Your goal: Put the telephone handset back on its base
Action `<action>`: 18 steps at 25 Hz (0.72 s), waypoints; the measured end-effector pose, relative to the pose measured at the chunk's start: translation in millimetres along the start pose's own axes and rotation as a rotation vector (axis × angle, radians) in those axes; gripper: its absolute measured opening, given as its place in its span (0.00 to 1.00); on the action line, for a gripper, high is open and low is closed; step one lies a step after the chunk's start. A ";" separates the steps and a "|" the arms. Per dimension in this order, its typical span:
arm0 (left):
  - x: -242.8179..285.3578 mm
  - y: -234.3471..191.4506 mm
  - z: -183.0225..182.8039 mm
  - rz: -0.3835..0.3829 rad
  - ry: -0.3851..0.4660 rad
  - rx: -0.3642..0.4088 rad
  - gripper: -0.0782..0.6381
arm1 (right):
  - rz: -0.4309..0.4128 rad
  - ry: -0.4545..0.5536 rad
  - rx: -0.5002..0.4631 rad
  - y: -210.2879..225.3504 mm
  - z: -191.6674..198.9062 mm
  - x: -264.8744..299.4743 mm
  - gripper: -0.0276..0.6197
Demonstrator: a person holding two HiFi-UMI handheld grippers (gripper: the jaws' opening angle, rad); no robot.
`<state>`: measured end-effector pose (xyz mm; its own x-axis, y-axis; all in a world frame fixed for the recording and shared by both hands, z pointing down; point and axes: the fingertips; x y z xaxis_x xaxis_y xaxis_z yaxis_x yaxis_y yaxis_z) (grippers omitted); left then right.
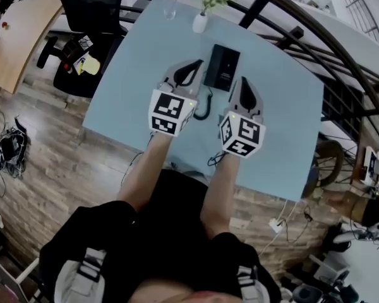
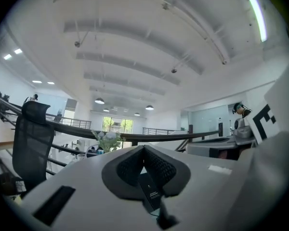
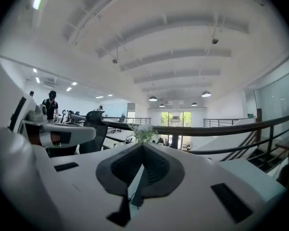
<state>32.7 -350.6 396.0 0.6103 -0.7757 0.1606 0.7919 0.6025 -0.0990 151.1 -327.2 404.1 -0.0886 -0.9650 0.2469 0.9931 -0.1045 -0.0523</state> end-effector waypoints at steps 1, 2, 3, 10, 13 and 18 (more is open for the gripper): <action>-2.6 4.6 -1.9 0.008 0.006 0.012 0.11 | -0.006 -0.009 -0.002 -2.9 5.7 -1.7 0.03; -4.2 6.1 -3.6 0.012 0.011 0.019 0.11 | -0.015 -0.011 -0.008 -6.5 7.9 -2.4 0.03; -5.3 5.5 -4.7 0.012 0.013 0.022 0.11 | -0.022 -0.009 -0.015 -9.9 8.0 -2.7 0.03; -10.5 2.7 -6.9 0.006 0.024 0.028 0.11 | -0.040 0.020 -0.036 -15.4 0.2 -9.5 0.03; -11.2 0.3 -7.5 0.007 0.029 0.023 0.11 | -0.012 0.030 -0.034 -15.2 -3.4 -9.6 0.03; -5.8 -5.3 -6.1 0.031 0.028 0.008 0.11 | -0.019 0.037 -0.051 -24.6 -10.2 -1.9 0.03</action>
<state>25.1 -350.4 389.6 0.6348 -0.7615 0.1305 0.7726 0.6277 -0.0954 126.1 -325.2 395.1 -0.1113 -0.9708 0.2126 0.9861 -0.1344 -0.0977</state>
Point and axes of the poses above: the fingertips, and each gripper's own axes: x forward along the fingers, y to its right, z out of its underside, and after that the axes turned 8 degrees about -y, right-handed
